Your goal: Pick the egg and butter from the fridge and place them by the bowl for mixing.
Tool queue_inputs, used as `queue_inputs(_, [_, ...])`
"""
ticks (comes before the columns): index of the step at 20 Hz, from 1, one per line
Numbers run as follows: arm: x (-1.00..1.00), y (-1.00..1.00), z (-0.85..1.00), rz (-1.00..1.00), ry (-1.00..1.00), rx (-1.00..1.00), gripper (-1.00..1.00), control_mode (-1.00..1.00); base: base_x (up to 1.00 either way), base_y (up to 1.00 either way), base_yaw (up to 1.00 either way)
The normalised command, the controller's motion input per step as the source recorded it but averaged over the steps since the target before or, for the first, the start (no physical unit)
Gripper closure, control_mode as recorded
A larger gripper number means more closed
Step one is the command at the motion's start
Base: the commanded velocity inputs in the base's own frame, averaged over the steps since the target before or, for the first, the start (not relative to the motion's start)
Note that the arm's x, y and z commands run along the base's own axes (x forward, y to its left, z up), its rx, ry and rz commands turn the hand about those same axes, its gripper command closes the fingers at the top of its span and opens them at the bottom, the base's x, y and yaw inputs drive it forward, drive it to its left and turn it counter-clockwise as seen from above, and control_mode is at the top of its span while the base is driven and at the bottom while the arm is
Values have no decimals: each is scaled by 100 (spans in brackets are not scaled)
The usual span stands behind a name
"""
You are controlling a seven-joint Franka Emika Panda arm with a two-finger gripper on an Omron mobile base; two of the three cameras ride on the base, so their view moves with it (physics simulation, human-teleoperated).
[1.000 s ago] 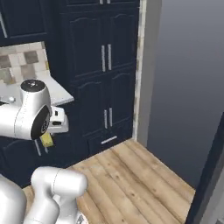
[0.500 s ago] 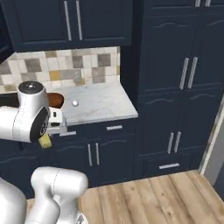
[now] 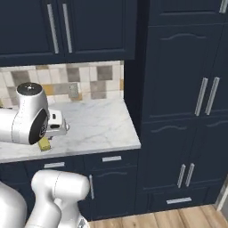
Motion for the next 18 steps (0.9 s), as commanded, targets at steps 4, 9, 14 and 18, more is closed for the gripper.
queue_inputs(4, [0,0,0,0,0,0,100,100,82,-9,11])
queue_inputs(9, [0,0,0,0,0,0,100,100,93,0,11])
queue_inputs(14, [11,1,-19,10,5,-3,100,-100,36,3,10])
queue_inputs(18, [55,3,-58,28,15,-9,100,-100,0,0,0])
